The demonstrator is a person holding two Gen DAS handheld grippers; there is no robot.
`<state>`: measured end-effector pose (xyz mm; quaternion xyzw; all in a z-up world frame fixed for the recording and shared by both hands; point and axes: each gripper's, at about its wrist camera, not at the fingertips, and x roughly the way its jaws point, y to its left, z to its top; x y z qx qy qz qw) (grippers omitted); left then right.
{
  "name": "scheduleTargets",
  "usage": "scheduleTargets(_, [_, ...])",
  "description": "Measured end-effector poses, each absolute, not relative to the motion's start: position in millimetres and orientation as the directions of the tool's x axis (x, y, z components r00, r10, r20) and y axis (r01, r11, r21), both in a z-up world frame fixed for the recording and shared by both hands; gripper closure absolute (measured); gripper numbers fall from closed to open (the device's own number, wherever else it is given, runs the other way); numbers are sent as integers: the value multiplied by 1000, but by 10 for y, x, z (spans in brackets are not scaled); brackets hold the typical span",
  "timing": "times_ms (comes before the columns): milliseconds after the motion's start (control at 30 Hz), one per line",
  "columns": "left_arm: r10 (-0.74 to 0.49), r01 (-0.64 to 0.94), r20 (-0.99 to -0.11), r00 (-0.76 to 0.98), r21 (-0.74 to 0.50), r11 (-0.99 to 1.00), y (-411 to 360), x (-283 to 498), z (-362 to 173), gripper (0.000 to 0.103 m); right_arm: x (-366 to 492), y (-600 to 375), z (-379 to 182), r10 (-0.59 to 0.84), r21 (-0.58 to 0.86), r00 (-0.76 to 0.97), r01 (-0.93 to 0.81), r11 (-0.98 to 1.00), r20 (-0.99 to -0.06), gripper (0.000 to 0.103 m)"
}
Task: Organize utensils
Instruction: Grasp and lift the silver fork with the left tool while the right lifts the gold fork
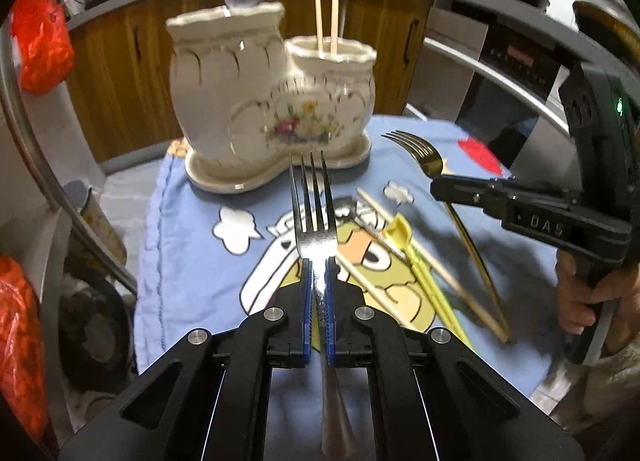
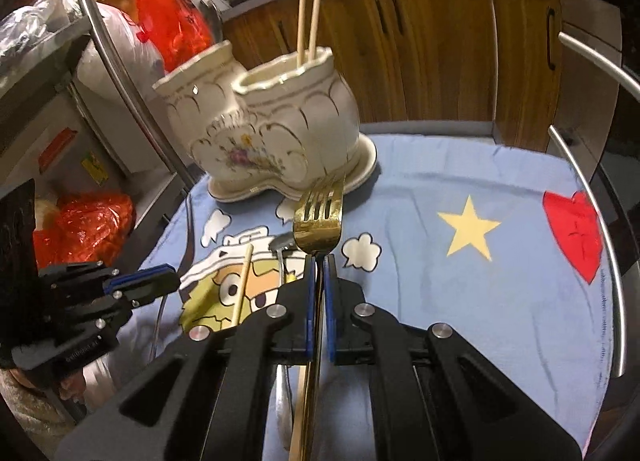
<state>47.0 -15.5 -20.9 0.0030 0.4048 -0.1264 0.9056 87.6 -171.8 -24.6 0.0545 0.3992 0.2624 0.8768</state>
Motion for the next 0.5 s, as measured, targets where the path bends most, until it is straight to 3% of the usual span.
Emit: scheduleTargets(500, [-279,256,-682,676,-139,957,-72,366,-18,97,575,-1721,59,506,226,639,-470,853,-579,99])
